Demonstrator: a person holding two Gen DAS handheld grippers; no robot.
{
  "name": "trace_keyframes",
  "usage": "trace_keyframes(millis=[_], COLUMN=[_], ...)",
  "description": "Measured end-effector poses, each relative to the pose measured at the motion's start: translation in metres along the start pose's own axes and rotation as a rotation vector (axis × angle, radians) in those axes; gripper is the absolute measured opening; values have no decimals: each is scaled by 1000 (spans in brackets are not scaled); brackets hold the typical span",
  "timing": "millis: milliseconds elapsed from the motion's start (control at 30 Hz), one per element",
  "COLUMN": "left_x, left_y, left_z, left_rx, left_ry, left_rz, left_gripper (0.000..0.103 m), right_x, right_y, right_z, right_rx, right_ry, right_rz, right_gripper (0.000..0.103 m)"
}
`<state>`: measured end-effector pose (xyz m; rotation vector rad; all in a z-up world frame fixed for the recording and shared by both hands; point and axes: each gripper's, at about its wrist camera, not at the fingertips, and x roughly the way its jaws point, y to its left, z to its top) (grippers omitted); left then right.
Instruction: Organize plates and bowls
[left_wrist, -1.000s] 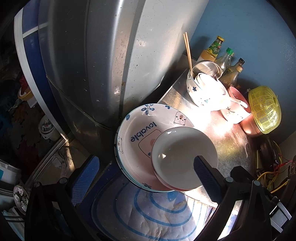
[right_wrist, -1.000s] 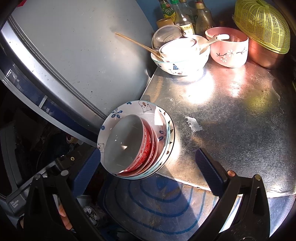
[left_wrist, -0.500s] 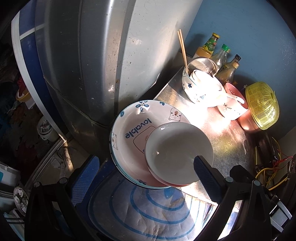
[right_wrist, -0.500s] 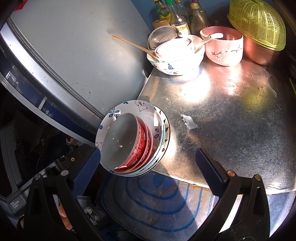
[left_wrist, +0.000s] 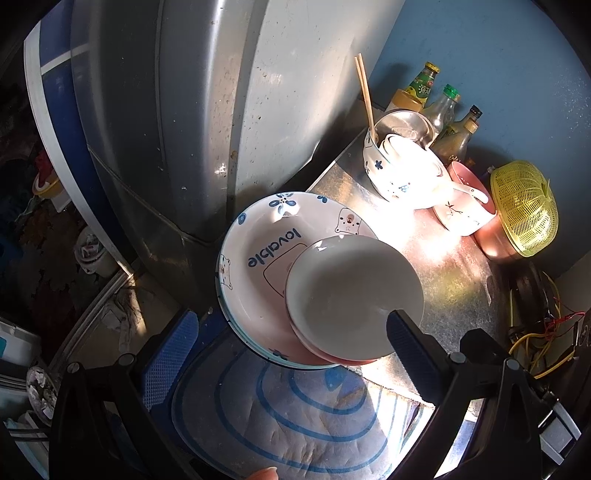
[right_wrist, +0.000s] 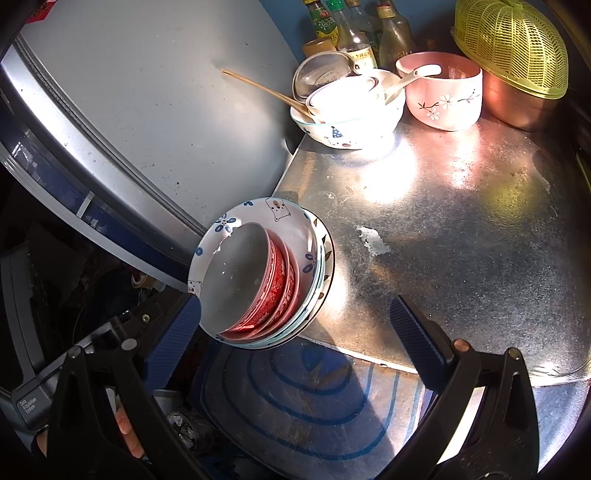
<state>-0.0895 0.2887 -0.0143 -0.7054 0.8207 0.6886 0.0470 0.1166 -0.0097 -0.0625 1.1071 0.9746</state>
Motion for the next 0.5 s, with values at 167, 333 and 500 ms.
trace_keyframes(millis=[167, 333, 500], left_x=[1, 0, 0], left_y=[-1, -5, -11], left_z=[-2, -4, -7], left_rx=[-4, -11, 14], left_ry=[10, 18, 9], left_rz=[-10, -46, -27], left_gripper=[102, 102, 102], right_x=[-4, -10, -14], right_y=[-5, -11, -17], right_z=[-2, -6, -10], right_rx=[6, 14, 26], right_ry=[-6, -13, -17], right_rz=[-1, -4, -11], right_gripper=[103, 103, 103])
